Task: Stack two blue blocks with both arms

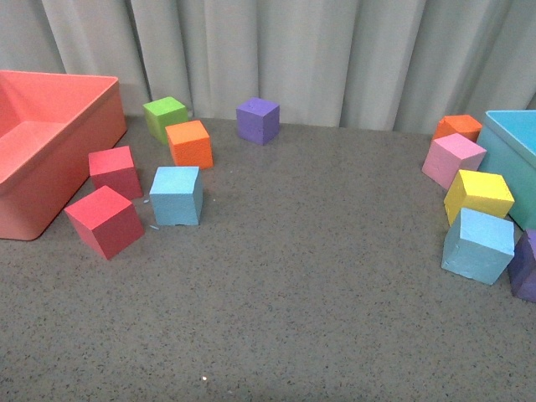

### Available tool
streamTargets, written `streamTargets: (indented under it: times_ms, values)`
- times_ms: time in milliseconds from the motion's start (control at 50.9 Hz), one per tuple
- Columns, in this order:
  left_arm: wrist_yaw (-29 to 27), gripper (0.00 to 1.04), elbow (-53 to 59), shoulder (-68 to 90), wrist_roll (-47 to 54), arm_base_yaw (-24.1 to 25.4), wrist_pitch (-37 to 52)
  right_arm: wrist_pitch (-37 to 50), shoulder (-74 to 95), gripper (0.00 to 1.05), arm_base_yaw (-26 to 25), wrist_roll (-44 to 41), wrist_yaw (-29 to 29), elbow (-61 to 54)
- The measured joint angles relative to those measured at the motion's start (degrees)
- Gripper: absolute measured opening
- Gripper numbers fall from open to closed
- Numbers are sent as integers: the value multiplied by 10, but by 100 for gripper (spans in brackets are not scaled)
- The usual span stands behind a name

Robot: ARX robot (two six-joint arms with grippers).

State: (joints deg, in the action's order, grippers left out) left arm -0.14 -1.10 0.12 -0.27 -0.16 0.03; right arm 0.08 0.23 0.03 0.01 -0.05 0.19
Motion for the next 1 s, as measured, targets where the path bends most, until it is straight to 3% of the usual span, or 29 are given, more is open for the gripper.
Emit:
streamTargets:
  times_ms: [1001]
  values:
    - [0,98,0,0,0,0,0,0,0,95,0,0,0,0]
